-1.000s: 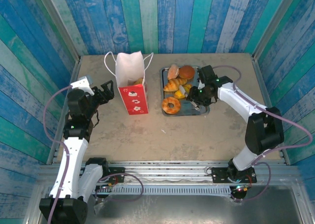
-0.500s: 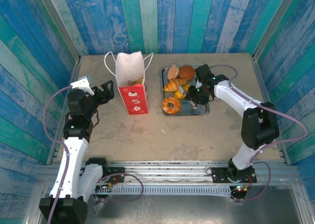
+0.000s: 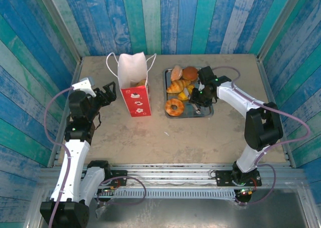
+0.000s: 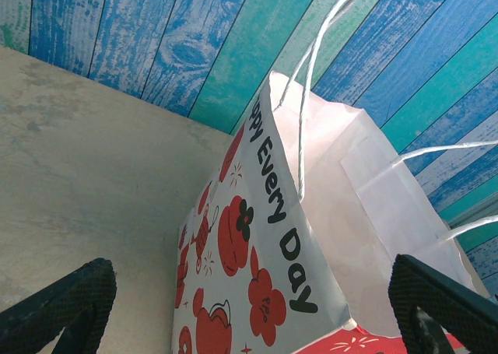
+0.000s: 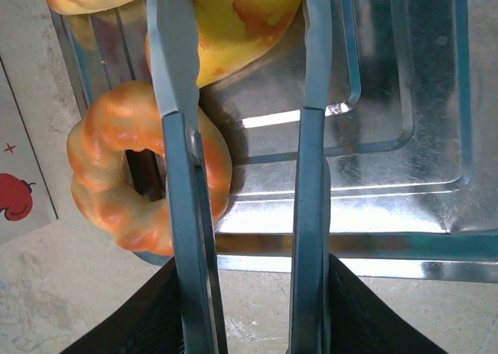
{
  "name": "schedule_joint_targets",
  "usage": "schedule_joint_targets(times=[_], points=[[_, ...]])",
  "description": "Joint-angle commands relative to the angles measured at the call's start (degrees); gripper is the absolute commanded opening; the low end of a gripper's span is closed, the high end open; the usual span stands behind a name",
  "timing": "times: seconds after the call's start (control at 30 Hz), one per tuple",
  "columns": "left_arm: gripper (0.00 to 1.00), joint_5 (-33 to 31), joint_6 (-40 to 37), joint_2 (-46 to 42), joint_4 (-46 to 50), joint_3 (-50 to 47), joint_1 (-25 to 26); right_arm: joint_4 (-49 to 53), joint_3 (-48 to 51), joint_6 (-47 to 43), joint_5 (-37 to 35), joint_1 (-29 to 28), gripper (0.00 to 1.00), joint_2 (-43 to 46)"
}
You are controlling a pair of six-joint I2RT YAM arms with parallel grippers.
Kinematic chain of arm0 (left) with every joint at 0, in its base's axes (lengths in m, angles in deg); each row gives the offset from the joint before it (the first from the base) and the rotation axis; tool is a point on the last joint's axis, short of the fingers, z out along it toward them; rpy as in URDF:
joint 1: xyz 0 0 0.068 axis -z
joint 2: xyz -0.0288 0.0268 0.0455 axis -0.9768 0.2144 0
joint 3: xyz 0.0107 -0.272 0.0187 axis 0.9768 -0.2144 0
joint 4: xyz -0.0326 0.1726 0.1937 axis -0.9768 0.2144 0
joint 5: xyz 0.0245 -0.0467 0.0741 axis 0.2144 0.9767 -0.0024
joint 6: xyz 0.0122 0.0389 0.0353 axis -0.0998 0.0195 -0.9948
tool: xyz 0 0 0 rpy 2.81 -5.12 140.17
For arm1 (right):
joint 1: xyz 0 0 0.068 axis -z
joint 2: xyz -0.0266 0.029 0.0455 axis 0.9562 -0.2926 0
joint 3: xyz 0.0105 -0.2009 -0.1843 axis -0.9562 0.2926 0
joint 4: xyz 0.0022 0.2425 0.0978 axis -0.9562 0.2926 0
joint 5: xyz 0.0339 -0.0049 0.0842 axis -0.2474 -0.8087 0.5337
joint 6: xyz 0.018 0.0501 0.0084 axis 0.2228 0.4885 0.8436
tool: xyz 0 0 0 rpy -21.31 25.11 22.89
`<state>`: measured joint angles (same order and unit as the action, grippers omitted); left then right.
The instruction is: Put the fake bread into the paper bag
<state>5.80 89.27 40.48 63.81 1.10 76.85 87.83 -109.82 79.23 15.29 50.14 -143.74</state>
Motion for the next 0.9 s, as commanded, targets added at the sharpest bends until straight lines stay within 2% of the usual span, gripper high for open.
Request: schedule_joint_targets(times=[0.0,0.2,0.53,0.87], points=[[0.94,0.5,-0.9,0.2,0.4,0.7,-0.2,0.7,-1.4,-0.1,-1.9,-0.3,0.41,1.2],[0.94,1.0,-0.9,0.9,3.4,4.1,-0.2,0.4,-0.5,-0.2,-4.2,-0.3,0.34,4.6],[0.94,0.3,0.8,3.9,11.1,12.4,-0.2,-0.1,0.4,-3.5,-6.5,-0.3,0.33,10.8],[0.94,1.8,-0.6,13.0,21.0,25.0,-0.2,1.2,1.6,-10.0,-11.1,-0.3,0.33,21.1]])
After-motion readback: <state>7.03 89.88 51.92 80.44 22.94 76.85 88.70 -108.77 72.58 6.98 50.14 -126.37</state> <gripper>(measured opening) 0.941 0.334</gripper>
